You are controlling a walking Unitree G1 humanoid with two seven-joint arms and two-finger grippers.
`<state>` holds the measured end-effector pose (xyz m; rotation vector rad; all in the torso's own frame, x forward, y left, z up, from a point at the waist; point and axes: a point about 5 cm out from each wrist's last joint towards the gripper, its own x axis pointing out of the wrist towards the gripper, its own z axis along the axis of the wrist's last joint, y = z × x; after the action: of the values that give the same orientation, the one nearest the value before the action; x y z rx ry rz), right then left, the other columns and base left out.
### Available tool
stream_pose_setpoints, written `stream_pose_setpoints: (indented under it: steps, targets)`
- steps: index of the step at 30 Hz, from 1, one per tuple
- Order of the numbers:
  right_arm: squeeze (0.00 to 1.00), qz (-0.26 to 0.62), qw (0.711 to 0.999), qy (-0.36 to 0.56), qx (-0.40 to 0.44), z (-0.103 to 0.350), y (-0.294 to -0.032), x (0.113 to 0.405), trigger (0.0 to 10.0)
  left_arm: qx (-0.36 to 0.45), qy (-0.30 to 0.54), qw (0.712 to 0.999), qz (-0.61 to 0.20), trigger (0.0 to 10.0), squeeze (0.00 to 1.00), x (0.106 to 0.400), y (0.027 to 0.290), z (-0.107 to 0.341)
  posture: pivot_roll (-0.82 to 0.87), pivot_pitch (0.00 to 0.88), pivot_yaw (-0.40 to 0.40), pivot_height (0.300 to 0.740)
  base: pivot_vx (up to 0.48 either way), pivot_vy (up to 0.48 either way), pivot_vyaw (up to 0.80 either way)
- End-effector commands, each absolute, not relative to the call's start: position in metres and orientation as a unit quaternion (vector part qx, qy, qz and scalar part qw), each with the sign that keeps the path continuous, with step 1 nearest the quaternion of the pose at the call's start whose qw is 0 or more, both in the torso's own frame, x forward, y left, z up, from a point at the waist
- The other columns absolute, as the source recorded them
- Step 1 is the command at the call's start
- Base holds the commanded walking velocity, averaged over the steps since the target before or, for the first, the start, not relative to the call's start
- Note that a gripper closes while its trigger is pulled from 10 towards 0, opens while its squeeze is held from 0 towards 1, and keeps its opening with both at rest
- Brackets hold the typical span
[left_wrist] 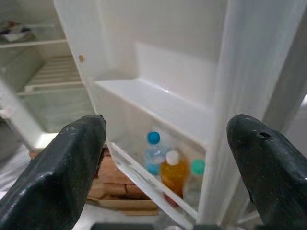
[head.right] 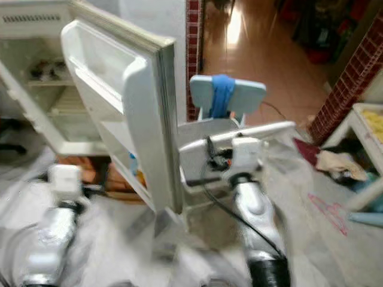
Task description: Restocking fridge
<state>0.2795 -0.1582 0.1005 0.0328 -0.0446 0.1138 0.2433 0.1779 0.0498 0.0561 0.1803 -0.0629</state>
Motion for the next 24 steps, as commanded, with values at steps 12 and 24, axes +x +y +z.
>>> stream_pose_setpoints:
  steps: [12,24]
  targets:
    - [0.00,0.098,0.994,-0.047,0.012,0.114,-0.136,0.294,10.0,0.043,0.108,0.993,-0.012,10.0,0.00,0.242,0.192,0.048,0.04,0.023,0.011,0.740,0.000,0.000,0.00]
    - [0.00,0.110,0.993,-0.037,0.015,0.123,-0.122,0.327,10.0,0.048,0.132,0.990,0.006,10.0,0.00,0.234,0.200,0.042,0.09,0.020,-0.008,0.740,0.000,0.000,0.00]
